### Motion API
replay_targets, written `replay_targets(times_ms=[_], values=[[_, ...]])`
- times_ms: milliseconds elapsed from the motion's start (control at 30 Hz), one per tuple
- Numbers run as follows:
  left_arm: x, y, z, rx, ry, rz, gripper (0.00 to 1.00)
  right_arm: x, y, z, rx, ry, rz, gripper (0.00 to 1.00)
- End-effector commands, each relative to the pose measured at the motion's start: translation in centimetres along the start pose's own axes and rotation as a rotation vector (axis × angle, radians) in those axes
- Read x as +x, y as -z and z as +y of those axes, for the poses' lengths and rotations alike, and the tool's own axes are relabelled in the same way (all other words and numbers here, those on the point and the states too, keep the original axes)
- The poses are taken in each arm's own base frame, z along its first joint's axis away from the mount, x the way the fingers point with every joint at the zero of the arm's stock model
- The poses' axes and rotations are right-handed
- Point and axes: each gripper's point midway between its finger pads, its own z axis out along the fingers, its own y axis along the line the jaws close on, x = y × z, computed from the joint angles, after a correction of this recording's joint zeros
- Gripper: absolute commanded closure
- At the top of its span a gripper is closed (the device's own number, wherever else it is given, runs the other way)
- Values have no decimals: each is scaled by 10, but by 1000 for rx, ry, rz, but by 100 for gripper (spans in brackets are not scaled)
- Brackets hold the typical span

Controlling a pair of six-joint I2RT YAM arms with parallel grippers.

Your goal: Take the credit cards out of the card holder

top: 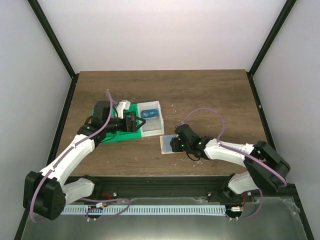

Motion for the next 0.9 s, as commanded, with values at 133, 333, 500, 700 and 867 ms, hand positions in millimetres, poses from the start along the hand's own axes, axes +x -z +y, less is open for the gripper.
replay_targets(times_ms=[133, 333, 500, 700, 867], values=[[19, -3, -8, 76, 31, 28, 22, 20, -29, -20, 60, -20, 58, 65], [35, -11, -15, 105, 54, 58, 25, 25, -18, -13, -8, -30, 57, 90], [56, -32, -20, 133, 94, 115, 26, 23, -3, 8, -142, -46, 42, 98], [78, -56, -36, 184, 128, 181, 27, 42, 8, 32, -342, -133, 98, 98], [100, -76, -27, 146, 166, 232, 20, 47, 18, 45, -451, -183, 109, 99]])
